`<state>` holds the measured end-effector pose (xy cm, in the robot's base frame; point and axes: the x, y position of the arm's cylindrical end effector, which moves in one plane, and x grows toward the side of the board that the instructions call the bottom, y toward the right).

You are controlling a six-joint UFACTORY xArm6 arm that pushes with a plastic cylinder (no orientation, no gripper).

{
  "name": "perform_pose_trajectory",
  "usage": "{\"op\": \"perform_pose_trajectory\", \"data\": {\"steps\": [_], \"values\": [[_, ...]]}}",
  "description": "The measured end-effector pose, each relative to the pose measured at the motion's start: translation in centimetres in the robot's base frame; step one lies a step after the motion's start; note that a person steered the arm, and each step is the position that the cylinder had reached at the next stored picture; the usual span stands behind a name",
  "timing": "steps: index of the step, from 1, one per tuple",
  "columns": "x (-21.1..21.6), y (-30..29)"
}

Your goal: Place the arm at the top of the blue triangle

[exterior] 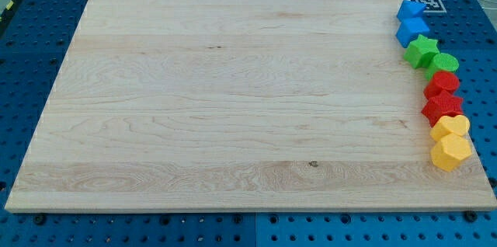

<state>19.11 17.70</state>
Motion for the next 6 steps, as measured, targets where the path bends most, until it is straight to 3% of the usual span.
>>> {"op": "perform_pose_trajectory", "data": {"steps": [6], "values": [[2.3,8.8]]}}
